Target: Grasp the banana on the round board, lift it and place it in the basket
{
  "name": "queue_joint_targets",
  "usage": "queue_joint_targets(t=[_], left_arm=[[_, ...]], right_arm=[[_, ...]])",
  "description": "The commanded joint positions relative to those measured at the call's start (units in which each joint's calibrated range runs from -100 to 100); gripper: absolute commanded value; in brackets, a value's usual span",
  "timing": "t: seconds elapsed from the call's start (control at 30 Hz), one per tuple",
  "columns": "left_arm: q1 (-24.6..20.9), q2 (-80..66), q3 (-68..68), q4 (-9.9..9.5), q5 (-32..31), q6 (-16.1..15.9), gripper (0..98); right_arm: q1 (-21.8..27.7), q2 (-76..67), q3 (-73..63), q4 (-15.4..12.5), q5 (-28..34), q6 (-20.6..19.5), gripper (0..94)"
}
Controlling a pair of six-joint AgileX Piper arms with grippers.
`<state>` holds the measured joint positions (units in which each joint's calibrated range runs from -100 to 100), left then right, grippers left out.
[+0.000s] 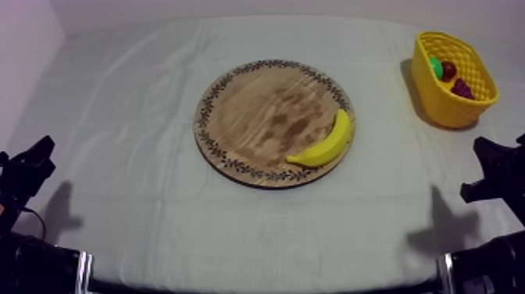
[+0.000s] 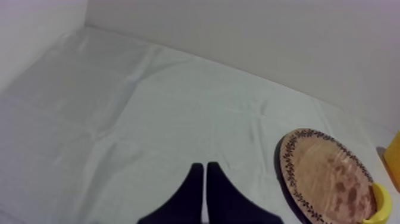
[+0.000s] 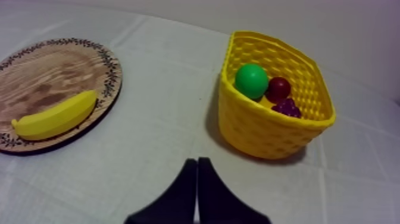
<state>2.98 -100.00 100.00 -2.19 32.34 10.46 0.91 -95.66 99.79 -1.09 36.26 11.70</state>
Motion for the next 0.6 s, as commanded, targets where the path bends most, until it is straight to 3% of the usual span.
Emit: queue_joint_targets(t=[0.0, 0.57], left_arm=[[0.02, 0.0, 0.0, 0.02, 0.0, 0.02, 0.1], [0.02, 0.0, 0.0, 0.02, 0.0, 0.02, 0.1]], right_arm=[[-1.22, -0.01, -0.01, -0.01, 0.03, 1.36, 0.2], [-1.36, 0.04, -0.01, -0.1, 1.5, 2.04, 0.2]])
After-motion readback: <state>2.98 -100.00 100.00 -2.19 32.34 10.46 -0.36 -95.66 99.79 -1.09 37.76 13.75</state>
